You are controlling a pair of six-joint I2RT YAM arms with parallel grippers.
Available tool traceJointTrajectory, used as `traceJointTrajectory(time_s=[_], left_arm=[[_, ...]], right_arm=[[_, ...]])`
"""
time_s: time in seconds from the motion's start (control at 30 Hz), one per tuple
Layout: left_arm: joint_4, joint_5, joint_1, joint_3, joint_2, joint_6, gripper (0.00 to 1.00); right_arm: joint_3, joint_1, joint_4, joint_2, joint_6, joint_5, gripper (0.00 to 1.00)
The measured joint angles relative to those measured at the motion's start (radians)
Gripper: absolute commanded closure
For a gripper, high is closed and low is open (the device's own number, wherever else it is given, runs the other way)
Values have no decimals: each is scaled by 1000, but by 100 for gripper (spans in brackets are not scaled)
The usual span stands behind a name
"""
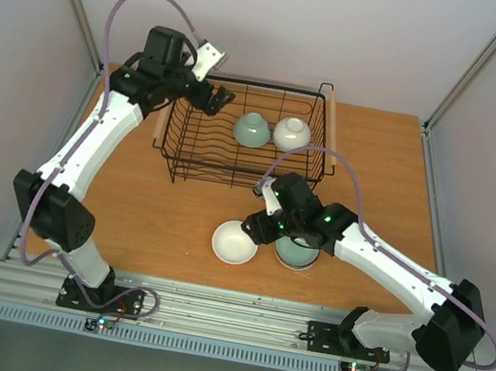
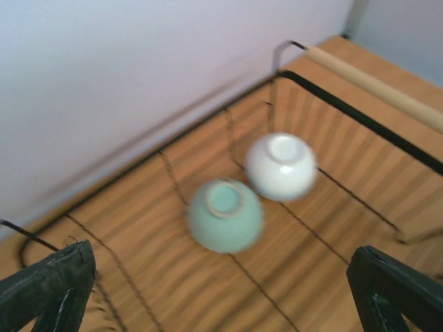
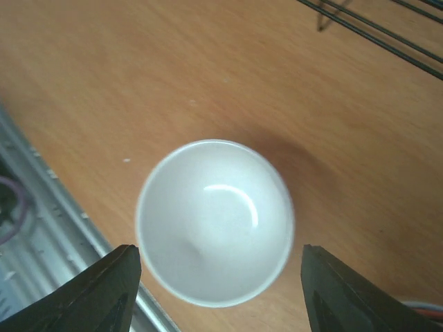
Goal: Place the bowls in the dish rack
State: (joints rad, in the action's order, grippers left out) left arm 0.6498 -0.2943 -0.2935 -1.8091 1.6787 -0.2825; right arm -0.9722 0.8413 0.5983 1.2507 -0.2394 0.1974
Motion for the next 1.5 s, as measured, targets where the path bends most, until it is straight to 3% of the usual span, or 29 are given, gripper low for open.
traceJointTrajectory(time_s=[0.27, 0.43, 0.7, 0.9, 1.1, 1.27, 1.5], left_arm=[[162, -278, -16, 221, -164, 47, 1], [233, -374, -15, 333, -279, 46, 1], [251, -397, -14, 380, -323, 35, 1], [250, -398, -14, 404, -323, 35, 1], [249, -397, -14, 404, -323, 35, 1], [248, -397, -8, 406, -323, 35, 1], [242, -396, 0, 424, -325, 40, 1]], right_arm=[[-65, 1, 68, 158, -16, -127, 38], [-90, 2, 65, 276, -33, -160, 40], [-91, 2, 60, 352, -53, -188, 53], [-91, 2, 54, 373, -61, -200, 71], [-91, 2, 49, 395, -64, -201, 76], [-91, 2, 45, 403, -71, -201, 98], [-95, 8, 38, 379, -66, -190, 99]])
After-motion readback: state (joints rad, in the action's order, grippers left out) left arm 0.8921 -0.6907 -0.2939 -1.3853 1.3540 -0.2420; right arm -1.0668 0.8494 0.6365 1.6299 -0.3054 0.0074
